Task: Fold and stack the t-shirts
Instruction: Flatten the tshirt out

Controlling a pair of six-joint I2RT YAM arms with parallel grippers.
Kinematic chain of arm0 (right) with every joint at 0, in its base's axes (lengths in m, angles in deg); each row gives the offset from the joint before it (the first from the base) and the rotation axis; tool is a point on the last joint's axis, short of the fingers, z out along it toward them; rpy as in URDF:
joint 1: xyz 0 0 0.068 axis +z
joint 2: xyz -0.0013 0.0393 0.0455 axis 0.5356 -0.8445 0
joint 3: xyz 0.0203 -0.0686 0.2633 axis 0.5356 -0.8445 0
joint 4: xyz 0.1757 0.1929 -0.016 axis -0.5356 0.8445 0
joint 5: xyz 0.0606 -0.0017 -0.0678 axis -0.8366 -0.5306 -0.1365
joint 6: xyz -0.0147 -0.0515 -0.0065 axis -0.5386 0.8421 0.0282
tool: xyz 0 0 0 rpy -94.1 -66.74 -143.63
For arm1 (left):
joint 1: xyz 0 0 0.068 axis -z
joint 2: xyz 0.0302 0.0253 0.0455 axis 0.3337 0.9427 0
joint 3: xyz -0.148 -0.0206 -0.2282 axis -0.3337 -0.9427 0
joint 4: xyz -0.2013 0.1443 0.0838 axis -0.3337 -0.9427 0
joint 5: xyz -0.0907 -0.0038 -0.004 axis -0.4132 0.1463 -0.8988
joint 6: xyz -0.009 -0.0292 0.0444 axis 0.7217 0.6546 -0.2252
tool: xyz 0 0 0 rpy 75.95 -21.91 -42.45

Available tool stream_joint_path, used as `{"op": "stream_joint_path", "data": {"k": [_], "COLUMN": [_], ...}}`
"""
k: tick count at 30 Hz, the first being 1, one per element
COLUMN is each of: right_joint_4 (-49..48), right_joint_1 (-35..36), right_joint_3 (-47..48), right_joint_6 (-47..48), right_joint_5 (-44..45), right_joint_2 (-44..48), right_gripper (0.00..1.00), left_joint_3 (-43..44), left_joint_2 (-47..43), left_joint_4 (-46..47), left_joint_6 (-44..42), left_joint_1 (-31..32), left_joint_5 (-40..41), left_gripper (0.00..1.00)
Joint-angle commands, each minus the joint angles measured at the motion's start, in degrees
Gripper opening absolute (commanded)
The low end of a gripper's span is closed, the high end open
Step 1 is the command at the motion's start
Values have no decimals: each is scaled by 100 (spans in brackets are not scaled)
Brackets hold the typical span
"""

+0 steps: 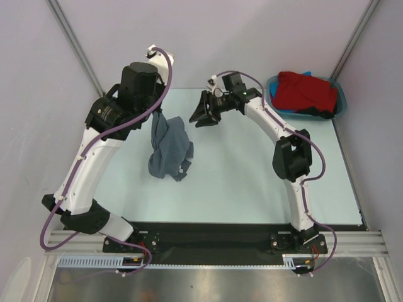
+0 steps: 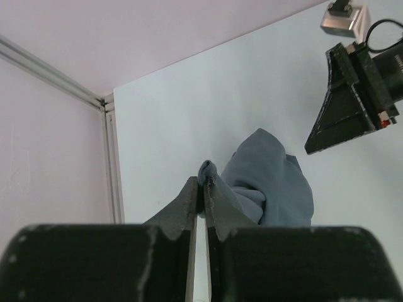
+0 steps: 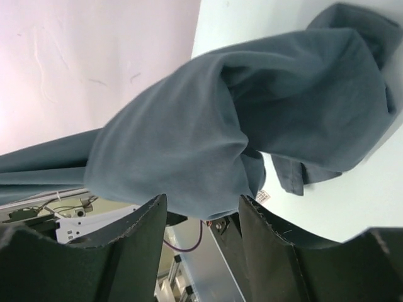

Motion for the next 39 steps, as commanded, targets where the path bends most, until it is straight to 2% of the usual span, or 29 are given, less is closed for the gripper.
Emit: {"op": "stream_joint_path", "data": {"k": [1,6,12,15,16,17,18,19,20,25,31,39], "right_joint_4": [121,-370,-1433,-1900,-2057,-2102,-2129,-2155,-2138,-1884,-603,190], "right_joint_1": [129,217,270,288,288,288,297,297,288,226,-63,-345], "right_joint_3": [98,-244,-701,-781,-798,-790,-790,-799,-799,-781,-544,-307], "right_joint_6": [62,-360,-1115,-1432,-1494,-1521,-1564,-1556,-1547,-1171,-133,658], "right_joint_5": [-145,-620,-1121,-1314,-1350,-1367,-1376,-1385,-1359,-1174,-209,960], "right_joint_2": [-132,-264,-316,-369,-360,-352,-343,-317,-290,-45,606,1195], "right_gripper": [56,56,57,53,48,27,16,5,0,0,0,0], "left_joint_3": [255,334,387,396,396,396,396,396,396,326,10,-219], "left_joint_2": [-141,-88,-44,-35,-35,-35,-26,-26,-18,-26,-176,-264], "left_joint_4": [224,206,154,136,136,136,136,127,127,127,180,242], "left_joint_6": [-40,-48,-13,4,4,-4,-5,-5,-5,-5,-145,-172], "left_joint_1": [-41,-41,-41,-41,-41,-41,-41,-41,-41,-41,-68,-173], "left_joint_5": [34,52,43,52,60,69,78,78,78,139,429,509], "left_gripper": [10,10,10,10,10,10,10,10,10,10,11,12]}}
